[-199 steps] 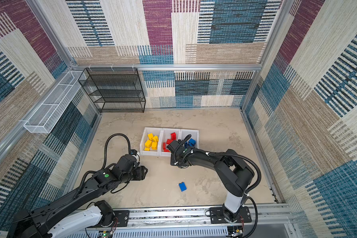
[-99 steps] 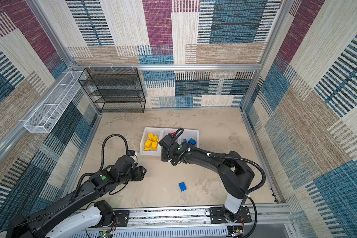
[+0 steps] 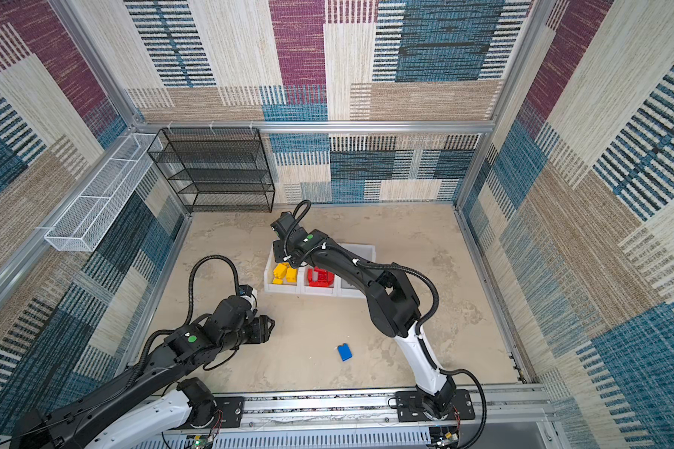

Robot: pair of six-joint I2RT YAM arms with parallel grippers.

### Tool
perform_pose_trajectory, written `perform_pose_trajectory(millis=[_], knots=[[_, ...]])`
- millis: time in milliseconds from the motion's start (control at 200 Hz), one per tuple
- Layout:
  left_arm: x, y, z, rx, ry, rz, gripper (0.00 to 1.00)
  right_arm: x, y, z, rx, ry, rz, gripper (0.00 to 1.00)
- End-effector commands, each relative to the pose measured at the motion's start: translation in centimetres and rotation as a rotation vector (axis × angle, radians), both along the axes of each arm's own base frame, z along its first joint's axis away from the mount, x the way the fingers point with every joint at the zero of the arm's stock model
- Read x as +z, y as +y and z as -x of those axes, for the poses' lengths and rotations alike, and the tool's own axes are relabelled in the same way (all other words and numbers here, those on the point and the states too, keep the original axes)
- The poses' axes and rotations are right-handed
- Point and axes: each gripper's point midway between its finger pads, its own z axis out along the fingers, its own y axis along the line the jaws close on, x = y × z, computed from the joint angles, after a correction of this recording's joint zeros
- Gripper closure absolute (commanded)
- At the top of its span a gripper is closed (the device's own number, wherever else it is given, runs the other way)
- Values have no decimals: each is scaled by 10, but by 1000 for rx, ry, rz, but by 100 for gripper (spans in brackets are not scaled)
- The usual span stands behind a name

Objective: Sort the legos into containers by color
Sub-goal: Place the lego in the container, then pick up the lego from the bottom-center of the table.

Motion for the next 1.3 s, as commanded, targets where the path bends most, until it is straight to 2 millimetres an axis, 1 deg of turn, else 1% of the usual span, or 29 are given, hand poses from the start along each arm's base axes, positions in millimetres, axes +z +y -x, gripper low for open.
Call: perform_pose_trajectory(millis=[0, 60, 130, 446, 556, 621, 726, 841, 861, 871, 897, 907, 922, 952, 1002, 1052, 1077, 1087, 1177, 1257, 1297], knots=[[-2, 6, 3, 29, 13, -9, 36, -4, 0, 4, 34, 22, 31, 33], [-3, 8, 4, 35, 12, -9, 36, -2, 1, 5, 36, 19, 22, 28], [-4, 9, 4, 40, 9, -6, 36, 1, -2, 5, 31, 13, 20, 27], [-5, 8, 4, 46, 15, -1, 36, 10, -13, 13, 18, 6, 9, 27], [-5, 9, 4, 46, 16, -4, 36, 13, -20, 17, 13, 3, 11, 27], [-6, 8, 4, 47, 18, -3, 36, 17, -23, 22, 12, 0, 11, 27], [-6, 8, 4, 45, 20, -3, 36, 19, -36, 33, 7, 2, 14, 27], [-6, 8, 4, 43, 17, -1, 36, 18, -60, 54, -12, 17, 25, 27], [-5, 7, 4, 43, 16, 0, 36, 20, -65, 58, -17, 15, 21, 27], [-5, 7, 4, 43, 16, 0, 36, 15, -69, 62, -19, 24, 31, 27], [-5, 7, 3, 43, 15, 1, 36, 11, -77, 68, -28, 34, 38, 27], [-5, 7, 3, 43, 15, 2, 36, 14, -79, 70, -31, 30, 33, 27], [-5, 6, 3, 41, 15, 4, 36, 10, -84, 75, -33, 39, 39, 27], [-6, 6, 3, 41, 16, 4, 36, 10, -92, 83, -41, 42, 40, 28], [-6, 5, 2, 40, 15, 5, 36, 1, -108, 100, -53, 60, 64, 28], [-6, 3, 1, 38, 16, 5, 36, -10, -120, 119, -53, 83, 95, 28], [-7, 4, 0, 39, 17, 4, 36, -12, -125, 127, -52, 89, 105, 28], [-7, 3, 0, 38, 18, 3, 36, -17, -129, 132, -53, 99, 117, 28], [-8, 2, -1, 35, 18, 1, 36, -39, -151, 166, -60, 160, 167, 29], [-9, 1, -1, 35, 21, 3, 36, -51, -166, 191, -81, 202, 170, 30], [-10, 2, -1, 38, 23, 1, 36, -55, -170, 203, -86, 218, 158, 31]])
